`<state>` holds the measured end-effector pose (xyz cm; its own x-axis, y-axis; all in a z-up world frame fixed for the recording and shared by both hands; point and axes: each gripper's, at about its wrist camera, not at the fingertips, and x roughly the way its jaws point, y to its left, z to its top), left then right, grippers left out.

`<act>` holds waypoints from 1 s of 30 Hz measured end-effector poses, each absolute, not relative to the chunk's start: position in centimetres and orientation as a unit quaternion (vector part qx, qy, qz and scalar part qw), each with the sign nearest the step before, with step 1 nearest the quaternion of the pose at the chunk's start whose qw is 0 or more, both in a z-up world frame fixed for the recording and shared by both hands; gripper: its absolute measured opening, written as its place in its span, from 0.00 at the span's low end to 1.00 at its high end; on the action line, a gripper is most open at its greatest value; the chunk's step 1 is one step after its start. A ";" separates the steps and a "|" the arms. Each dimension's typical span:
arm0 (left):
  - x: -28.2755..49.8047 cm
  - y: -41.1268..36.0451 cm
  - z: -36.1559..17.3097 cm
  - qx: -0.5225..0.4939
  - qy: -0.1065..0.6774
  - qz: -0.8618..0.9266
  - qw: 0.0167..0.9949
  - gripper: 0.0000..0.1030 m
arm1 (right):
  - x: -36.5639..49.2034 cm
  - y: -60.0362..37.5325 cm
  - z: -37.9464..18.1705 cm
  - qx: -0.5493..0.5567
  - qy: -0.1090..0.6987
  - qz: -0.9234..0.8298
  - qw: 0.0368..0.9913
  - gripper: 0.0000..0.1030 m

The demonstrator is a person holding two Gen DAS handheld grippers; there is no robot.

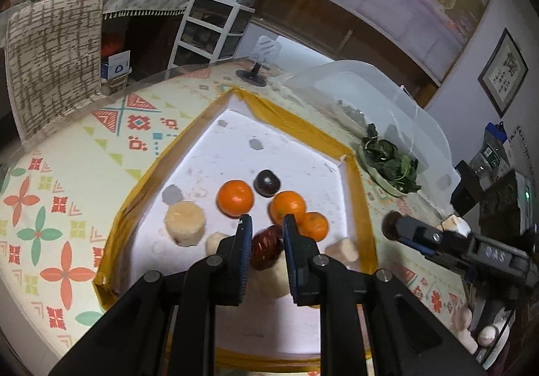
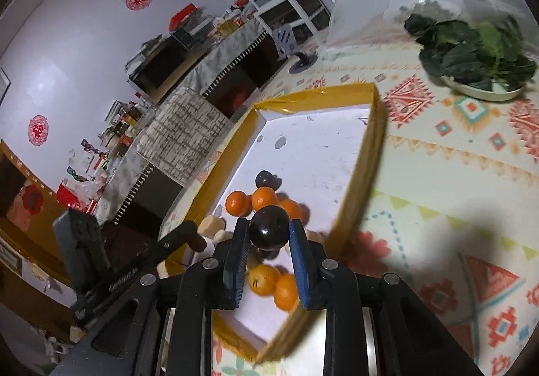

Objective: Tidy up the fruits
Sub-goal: 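Carry the date and chestnut over the tray and open both tools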

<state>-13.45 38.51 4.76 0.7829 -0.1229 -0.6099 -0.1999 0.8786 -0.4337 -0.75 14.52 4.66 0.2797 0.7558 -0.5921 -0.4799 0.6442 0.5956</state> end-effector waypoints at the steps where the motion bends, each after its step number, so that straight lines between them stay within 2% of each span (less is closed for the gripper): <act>1: -13.4 38.6 4.7 -0.246 0.329 0.022 0.912 0.17 | -0.4 15.0 4.4 0.148 0.457 0.391 0.785 0.26; 9: -13.4 39.8 4.1 -0.255 0.329 0.025 0.909 0.18 | 0.3 17.9 3.8 0.090 0.450 0.358 0.813 0.26; 11: -13.5 39.9 4.2 -0.257 0.327 0.025 0.909 0.25 | 0.4 18.2 3.8 0.080 0.446 0.350 0.820 0.29; 12: -13.5 39.9 4.2 -0.258 0.326 0.026 0.909 0.34 | 0.5 18.2 3.8 0.081 0.444 0.348 0.821 0.32; 13: -13.6 39.9 4.2 -0.260 0.325 0.027 0.909 0.44 | 0.6 18.2 3.8 0.084 0.443 0.346 0.822 0.41; 15: -13.8 40.0 4.4 -0.260 0.322 0.030 0.910 0.49 | 0.7 18.0 3.9 0.089 0.440 0.343 0.825 0.51; 17: -13.7 39.9 4.5 -0.258 0.321 0.031 0.911 0.49 | 0.7 17.7 4.1 0.089 0.437 0.339 0.829 0.52; 21: -13.8 39.1 5.0 -0.246 0.319 0.030 0.915 0.58 | 0.0 16.8 4.7 0.089 0.427 0.333 0.836 0.52; 23: -13.9 38.3 5.5 -0.227 0.316 0.035 0.921 0.59 | -0.7 15.9 5.1 0.092 0.420 0.329 0.841 0.56; 25: -14.1 37.3 6.2 -0.203 0.309 0.044 0.928 0.65 | -1.5 15.0 5.4 0.089 0.411 0.318 0.849 0.60; 30: -15.4 34.6 8.6 -0.138 0.267 0.088 0.950 0.83 | -4.2 11.9 6.2 0.062 0.384 0.295 0.873 0.60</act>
